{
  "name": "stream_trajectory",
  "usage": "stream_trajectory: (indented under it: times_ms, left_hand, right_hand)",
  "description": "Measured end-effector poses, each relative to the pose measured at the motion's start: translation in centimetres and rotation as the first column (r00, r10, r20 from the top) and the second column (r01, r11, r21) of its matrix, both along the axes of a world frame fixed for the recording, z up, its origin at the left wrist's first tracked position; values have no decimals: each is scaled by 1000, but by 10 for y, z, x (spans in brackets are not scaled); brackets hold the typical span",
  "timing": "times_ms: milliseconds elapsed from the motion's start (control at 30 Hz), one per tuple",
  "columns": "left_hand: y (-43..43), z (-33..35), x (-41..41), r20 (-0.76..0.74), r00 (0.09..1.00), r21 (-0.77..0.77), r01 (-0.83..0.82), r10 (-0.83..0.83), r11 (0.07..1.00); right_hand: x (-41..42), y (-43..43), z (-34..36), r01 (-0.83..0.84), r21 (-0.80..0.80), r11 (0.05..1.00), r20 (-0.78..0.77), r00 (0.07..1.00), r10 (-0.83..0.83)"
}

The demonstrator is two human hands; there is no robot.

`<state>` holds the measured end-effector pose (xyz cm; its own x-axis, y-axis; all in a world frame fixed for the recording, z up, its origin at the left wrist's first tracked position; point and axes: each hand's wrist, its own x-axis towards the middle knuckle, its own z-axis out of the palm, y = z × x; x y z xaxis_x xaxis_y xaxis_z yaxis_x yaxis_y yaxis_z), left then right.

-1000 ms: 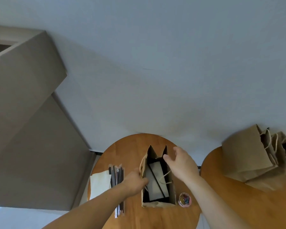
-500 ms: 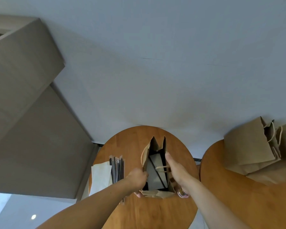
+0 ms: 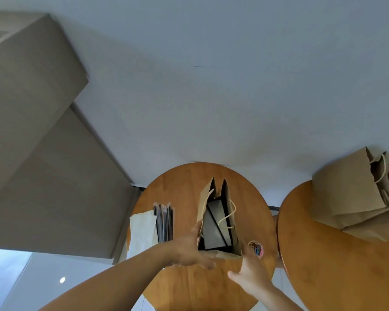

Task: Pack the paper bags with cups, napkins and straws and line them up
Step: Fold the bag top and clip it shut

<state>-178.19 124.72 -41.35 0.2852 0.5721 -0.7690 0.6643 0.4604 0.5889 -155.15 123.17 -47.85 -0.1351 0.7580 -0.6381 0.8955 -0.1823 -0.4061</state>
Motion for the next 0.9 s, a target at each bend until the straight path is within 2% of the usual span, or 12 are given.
stream_trajectory:
  times_ms: [33,100,200,267,367,433,533,600,733,800,900]
  left_hand:
    - [-1,-1,1,-44,998,39,41,-39,998]
    - [1,0,3,-104,994,97,48,-38,994]
    - [5,1,3,-75,995,165,-46,59,985]
    - [8,1,3,-82,995,181,-32,48,983]
    - [10,1,3,-46,997,160,-49,57,986]
    - [11,1,3,11,997,144,-78,77,987]
    - [14,6,11,75,985,101,-160,153,982]
    - [19,8,21,16,980,134,-197,197,971]
    - [28,3,44,-272,942,277,-120,198,953]
    - [30,2,46,-339,918,314,-98,208,944]
    - [29,6,40,-360,906,339,-95,222,936]
  right_hand:
    - [-9,-1,1,-1,5,1000,16,1000,1]
    - [-27,0,0,103,73,992,-19,995,-102]
    - [-46,6,3,330,118,937,-167,936,-309]
    - [-50,10,7,383,128,915,-190,915,-356]
    - [-51,11,9,325,173,930,-186,938,-293]
    - [-50,9,9,274,162,948,-243,942,-231]
    - [-43,8,6,107,194,975,-238,970,-60]
    - [-41,8,7,-20,239,971,-186,980,66]
    - [-43,7,10,-201,244,949,-168,955,245]
    - [-38,10,12,-219,259,941,-193,942,273]
    - [-23,24,18,-164,335,928,-224,943,247]
